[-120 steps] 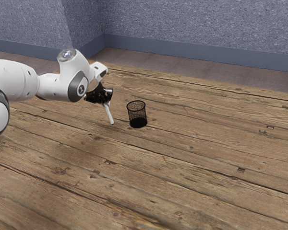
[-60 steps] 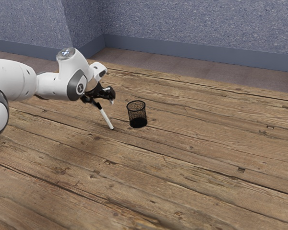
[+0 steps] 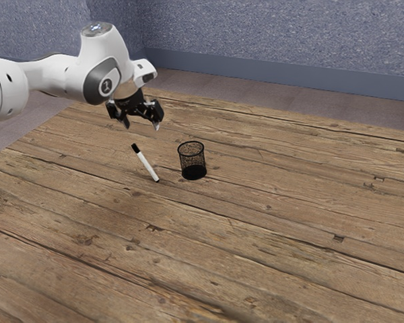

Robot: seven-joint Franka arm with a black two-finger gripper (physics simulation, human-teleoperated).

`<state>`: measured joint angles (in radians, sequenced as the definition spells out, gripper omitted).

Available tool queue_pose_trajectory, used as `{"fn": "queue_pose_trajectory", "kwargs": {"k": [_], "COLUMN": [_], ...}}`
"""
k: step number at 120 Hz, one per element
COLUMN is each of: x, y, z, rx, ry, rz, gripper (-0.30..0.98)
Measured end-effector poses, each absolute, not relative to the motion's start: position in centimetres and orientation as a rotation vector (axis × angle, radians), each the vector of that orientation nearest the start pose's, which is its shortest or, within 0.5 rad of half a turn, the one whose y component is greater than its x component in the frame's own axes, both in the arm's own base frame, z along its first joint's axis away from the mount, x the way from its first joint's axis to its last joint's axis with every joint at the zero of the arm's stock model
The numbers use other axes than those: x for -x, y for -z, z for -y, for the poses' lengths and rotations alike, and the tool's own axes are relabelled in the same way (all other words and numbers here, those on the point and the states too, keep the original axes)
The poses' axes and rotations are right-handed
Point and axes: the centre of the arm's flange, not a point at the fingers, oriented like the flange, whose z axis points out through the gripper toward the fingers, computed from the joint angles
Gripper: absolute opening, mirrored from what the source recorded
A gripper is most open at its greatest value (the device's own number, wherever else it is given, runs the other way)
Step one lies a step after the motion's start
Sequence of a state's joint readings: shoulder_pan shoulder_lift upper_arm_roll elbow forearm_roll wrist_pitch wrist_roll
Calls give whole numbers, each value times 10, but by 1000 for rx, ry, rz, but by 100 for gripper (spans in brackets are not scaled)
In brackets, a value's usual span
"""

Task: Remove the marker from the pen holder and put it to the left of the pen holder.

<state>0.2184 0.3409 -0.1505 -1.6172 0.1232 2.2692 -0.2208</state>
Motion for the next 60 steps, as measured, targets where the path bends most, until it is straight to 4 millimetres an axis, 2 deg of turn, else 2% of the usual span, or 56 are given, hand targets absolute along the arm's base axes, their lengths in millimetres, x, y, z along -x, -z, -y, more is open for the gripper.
{"fn": "queue_pose_trajectory", "kwargs": {"k": [17,25,32,51,60], "x": [-679,-675,-669,-649,-624], "y": [-457,-460,-472,-512,-538], "z": [-55,-44,-34,-23,-10], "rx": [3070,3095,3106,3086,3053], "ry": [403,346,318,291,300], "rz": [347,321,288,232,189], "gripper": [68,68,68,69,69]}}
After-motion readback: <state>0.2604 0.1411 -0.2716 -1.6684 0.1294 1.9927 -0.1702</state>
